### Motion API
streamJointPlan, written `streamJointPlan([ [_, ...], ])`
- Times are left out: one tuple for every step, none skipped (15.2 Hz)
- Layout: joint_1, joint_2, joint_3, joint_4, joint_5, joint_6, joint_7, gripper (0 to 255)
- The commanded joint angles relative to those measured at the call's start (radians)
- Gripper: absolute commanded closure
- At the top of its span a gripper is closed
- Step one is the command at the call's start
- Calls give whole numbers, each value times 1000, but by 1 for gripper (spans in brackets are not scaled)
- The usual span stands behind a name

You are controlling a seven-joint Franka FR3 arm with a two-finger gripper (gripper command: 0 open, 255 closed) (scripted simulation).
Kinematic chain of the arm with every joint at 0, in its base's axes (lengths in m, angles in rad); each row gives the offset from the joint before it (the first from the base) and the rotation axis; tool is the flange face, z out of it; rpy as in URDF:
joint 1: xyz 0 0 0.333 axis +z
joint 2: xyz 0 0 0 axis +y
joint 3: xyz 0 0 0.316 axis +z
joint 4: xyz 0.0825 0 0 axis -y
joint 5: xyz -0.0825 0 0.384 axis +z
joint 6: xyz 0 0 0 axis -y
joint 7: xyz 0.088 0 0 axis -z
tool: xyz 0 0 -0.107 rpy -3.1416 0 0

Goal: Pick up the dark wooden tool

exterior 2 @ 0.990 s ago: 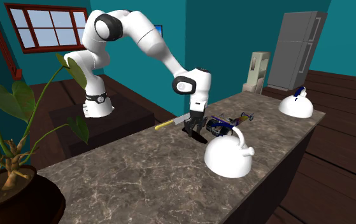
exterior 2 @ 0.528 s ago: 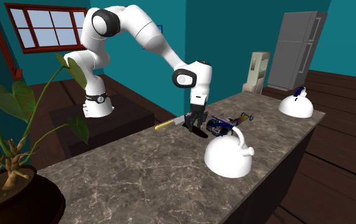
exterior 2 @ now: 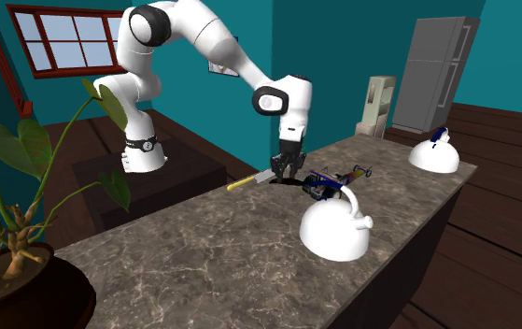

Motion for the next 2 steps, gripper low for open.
streamJointPlan([
  [-2,-11,3,-3,4,-8,-2,255],
  [-2,-11,3,-3,4,-8,-2,255],
])
